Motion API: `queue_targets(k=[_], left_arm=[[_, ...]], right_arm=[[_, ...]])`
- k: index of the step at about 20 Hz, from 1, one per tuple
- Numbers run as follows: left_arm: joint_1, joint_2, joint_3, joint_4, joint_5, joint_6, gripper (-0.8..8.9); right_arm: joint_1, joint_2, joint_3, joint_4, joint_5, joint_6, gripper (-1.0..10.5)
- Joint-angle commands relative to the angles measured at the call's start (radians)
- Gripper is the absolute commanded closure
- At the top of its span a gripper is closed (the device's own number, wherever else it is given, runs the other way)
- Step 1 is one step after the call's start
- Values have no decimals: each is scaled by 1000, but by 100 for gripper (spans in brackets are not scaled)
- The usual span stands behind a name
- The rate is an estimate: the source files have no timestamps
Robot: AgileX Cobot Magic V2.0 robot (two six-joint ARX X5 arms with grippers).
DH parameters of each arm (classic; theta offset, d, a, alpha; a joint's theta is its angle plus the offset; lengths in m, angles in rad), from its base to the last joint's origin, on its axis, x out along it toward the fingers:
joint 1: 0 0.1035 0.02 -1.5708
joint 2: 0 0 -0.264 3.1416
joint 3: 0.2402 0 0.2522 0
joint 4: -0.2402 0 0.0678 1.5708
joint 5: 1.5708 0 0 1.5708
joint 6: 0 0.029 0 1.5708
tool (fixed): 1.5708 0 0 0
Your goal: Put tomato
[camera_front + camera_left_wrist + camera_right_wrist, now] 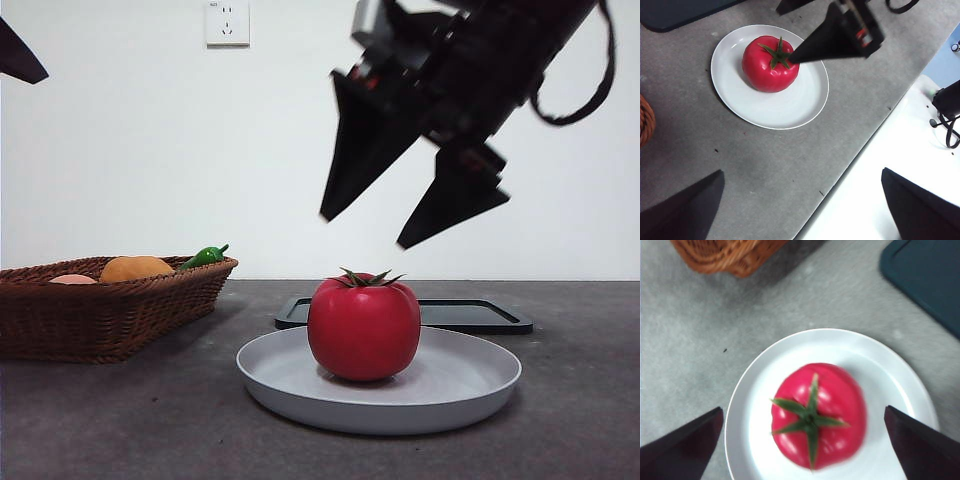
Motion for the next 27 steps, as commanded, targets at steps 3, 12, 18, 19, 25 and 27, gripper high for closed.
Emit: queue_targets(k=[3,12,18,19,25,27], left_arm=[[-5,5,16,10,5,5,318],[-5,5,16,10,5,2,318],[-5,5,16,10,4,1,318],[-5,5,16,10,5,1,318],[-5,5,16,10,5,1,318],[-5,5,16,10,4,2,318]], right_arm=[[37,82,19,44,74,10,427],[51,171,19,75,105,10,401],[56,211,19,69,106,11,415],[56,211,19,58,106,12,468],[56,206,19,50,98,12,774],[55,182,24,51,99,11,780]])
